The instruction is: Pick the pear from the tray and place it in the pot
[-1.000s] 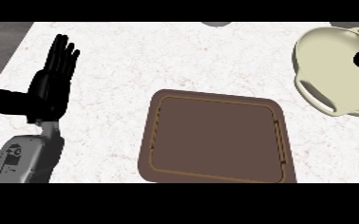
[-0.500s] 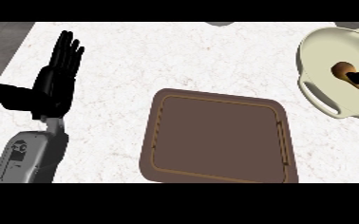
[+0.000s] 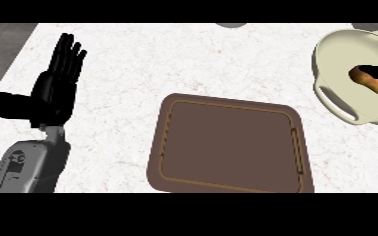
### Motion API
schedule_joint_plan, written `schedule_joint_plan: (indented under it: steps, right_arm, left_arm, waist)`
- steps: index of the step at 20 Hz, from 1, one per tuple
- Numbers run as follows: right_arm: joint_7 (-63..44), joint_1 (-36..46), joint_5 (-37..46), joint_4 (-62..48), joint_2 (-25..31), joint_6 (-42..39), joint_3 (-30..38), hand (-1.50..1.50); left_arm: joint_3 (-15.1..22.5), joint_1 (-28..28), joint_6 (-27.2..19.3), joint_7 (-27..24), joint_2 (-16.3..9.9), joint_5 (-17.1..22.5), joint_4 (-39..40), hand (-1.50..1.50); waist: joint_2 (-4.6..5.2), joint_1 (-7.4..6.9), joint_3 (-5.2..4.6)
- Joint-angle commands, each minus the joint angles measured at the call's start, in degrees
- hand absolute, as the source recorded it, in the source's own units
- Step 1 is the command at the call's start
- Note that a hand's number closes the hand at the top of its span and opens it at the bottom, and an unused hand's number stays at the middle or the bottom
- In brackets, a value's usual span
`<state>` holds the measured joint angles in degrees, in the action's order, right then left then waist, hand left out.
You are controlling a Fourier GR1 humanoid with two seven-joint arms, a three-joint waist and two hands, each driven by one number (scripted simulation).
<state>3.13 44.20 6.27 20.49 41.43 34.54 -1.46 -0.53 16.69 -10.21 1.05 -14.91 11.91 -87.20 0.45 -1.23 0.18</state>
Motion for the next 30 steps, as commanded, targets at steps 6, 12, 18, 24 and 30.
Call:
schedule_joint_plan:
  steps: [6, 12, 18, 24, 30]
  right_arm:
    - [11.1, -2.9, -12.7, 1.6, -0.4, 1.2, 15.1, -1.50]
    - [18.7, -6.9, -17.9, 2.5, 4.0, -1.8, 22.5, -1.50]
    - [22.7, -15.4, -23.7, 6.6, 5.2, -7.2, 28.2, -1.50]
    - [27.0, -24.7, -28.1, 8.0, 7.7, -14.2, 33.2, -1.50]
    - [30.7, -30.3, -29.8, 5.8, 9.3, -18.9, 36.1, -1.50]
  left_arm:
    - [-1.3, -1.8, 2.1, -0.4, -0.7, 0.7, 0.6, 0.00]
    - [-0.7, -1.9, -0.2, 2.0, 1.2, -0.4, -3.3, 0.00]
    - [-1.7, -2.9, 1.5, -1.9, 1.6, -1.5, 0.2, 0.00]
    - [-3.8, -2.3, 2.3, 0.5, 0.4, -0.9, -1.2, 0.00]
    - [-4.9, -2.9, 3.8, -0.6, 0.4, -1.3, -0.5, 0.00]
  waist:
    - [-0.16, 0.70, -0.06]
    - [-0.25, 0.72, -0.08]
    - [-0.42, 1.40, -0.15]
    - [-0.48, 1.67, -0.16]
    - [-0.42, 1.26, -0.14]
